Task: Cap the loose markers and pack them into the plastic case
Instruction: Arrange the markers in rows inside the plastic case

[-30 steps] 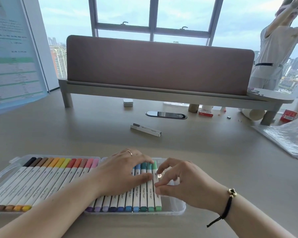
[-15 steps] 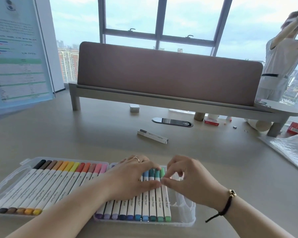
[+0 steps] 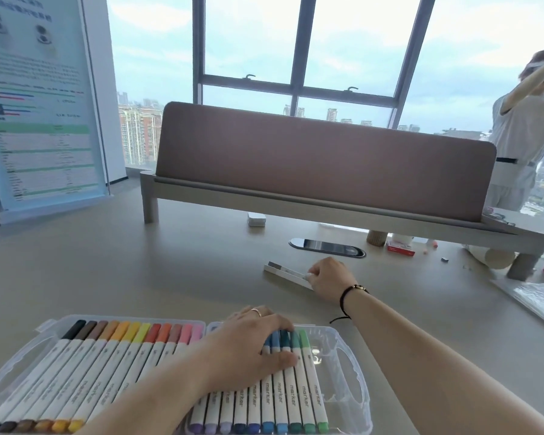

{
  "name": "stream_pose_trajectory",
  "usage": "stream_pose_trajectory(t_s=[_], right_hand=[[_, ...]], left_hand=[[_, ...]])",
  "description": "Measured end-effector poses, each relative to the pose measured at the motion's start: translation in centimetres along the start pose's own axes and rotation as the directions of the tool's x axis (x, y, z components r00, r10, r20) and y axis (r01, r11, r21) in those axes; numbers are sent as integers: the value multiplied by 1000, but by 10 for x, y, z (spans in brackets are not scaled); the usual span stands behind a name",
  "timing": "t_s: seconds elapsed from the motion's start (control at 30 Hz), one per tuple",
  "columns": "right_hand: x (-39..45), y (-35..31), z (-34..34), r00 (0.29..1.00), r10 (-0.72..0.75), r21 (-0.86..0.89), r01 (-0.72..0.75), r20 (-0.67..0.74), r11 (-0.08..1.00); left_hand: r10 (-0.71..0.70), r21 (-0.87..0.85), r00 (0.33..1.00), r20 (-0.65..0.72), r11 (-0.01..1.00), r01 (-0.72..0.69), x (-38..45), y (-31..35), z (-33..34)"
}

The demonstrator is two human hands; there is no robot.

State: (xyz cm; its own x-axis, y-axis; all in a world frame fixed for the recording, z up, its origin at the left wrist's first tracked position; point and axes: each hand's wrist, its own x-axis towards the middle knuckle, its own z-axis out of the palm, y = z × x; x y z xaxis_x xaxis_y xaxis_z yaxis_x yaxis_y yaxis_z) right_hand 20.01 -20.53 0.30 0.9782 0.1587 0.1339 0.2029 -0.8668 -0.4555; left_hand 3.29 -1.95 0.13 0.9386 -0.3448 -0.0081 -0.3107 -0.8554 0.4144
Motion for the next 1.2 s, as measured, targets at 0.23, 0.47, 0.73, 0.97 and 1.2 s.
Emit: stream_pose_trajectory(t_s=[0.23,0.47,0.73,0.97,1.2], right_hand=[[6,1,-8,993,91,149,-101,71,984],[-22,8,-19,999,23,-1,-23,31,1000],[-142,12,-52,999,44,399,-43,7,916],[-208,3,-49,994,-73,376,36,85,926],[-215,-3,-41,982,-149,341,103,112,935]], left_hand=[[-6,-3,1000,-17,1000,6,1,-4,3],[12,13,1000,-23,1000,-12,-4,1,1],[34,61,998,-57,998,-31,-6,5,1],[44,66,995,-94,997,-38,-7,7,5],[91,99,991,-99,992,-81,-10,10,8]])
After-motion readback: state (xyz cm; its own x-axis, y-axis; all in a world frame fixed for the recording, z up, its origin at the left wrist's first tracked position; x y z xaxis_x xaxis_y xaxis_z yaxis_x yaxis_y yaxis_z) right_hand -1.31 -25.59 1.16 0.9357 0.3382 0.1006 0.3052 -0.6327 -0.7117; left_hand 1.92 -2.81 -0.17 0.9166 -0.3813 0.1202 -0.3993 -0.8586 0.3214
